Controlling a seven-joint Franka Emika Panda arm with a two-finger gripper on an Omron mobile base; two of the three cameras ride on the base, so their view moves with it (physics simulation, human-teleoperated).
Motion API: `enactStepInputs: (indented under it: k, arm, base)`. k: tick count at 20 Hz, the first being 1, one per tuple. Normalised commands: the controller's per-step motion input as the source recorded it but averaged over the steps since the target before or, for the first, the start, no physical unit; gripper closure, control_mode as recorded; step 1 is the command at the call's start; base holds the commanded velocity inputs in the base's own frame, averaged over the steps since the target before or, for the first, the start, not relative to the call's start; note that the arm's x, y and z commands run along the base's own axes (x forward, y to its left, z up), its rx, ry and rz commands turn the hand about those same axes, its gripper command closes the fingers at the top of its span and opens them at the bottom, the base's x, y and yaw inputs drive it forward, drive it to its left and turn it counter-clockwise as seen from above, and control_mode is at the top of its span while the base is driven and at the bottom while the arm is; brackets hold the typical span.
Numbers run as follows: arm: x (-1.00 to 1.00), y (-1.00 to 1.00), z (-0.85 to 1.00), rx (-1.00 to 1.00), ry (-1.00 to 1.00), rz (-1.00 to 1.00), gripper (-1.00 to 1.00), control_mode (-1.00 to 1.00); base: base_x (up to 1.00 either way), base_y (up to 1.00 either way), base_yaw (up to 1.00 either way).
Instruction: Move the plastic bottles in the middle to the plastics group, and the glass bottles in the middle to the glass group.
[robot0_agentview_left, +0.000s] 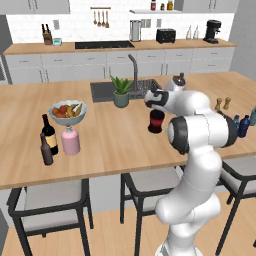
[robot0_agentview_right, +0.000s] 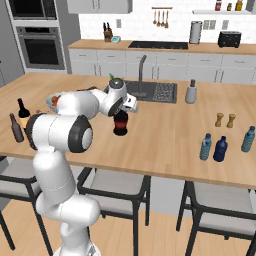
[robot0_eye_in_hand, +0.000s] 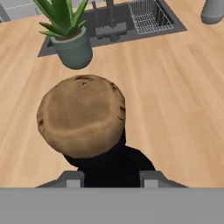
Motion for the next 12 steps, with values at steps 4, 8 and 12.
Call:
enactStepInputs:
  k: [4,8,12]
  arm:
    - [-0.20,0.94,0.13,0.00,0.00,0.24,1.00,-1.00]
    - [-0.09,0.99,0.00,0.00,0.00,0.32,1.00,-1.00]
    - [0.00,1.00,0.00,0.00,0.00,0.34,1.00,-1.00]
  base:
    - [0.00,0.00,0.00]
    - [0.00,0.00,0.00]
    - [0.00,0.00,0.00]
